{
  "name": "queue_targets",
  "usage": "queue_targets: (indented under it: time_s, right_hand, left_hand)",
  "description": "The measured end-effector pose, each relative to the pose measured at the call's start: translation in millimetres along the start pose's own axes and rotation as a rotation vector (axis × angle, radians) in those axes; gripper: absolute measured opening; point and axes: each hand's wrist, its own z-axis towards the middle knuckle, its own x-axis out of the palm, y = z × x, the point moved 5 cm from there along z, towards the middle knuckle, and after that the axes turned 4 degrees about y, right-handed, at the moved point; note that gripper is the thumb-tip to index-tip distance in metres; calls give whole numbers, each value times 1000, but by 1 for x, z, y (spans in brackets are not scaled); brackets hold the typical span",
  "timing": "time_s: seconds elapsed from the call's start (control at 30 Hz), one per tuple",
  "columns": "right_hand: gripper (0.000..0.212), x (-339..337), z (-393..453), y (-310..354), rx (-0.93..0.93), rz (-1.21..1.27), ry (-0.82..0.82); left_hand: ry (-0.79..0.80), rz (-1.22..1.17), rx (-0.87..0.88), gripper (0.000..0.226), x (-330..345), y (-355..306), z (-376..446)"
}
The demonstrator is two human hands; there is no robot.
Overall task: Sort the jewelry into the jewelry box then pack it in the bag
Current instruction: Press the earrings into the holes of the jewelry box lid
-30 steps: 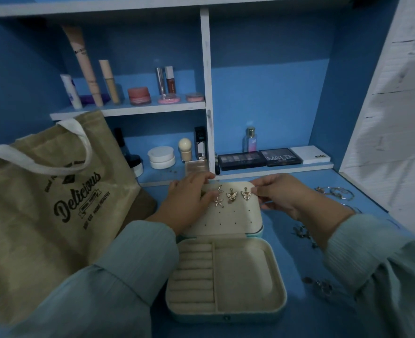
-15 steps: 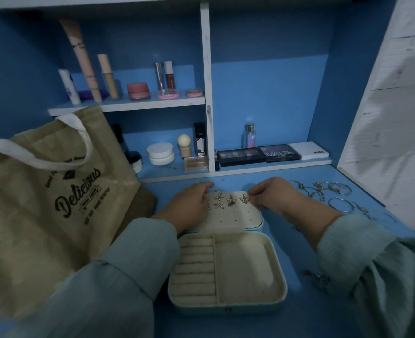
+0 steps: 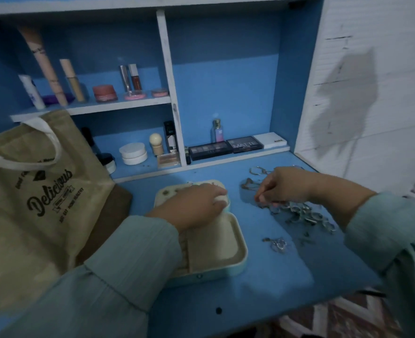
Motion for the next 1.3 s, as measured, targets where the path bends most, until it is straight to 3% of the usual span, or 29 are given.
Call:
queue_targets:
  time_s: [0.2,0.43,0.8,0.97,1.2,1.3]
  right_hand:
    - [14,-9,-48,-38,19,-219,-82]
    - [15,20,-70,-63,-80,-161,-179]
    - [4,58,-70,-75,-361,-119,-534]
    - [16,60,-71,-78,-345,-67,-589]
    - [16,51,-78,-82,-297,24,-740]
    - [18,49,-79,-86,-259,35,-804]
  left_hand:
    - [67,57,120,37,22,-45,10]
    - [76,94,179,35,38,-61,21]
    - [100,55,176,23,44,-59,27]
    - [125,-8,213,20,48,-55,30]
    - [142,16,220,2,49,-59,27]
    - [104,-54,209,8,50,-57,26]
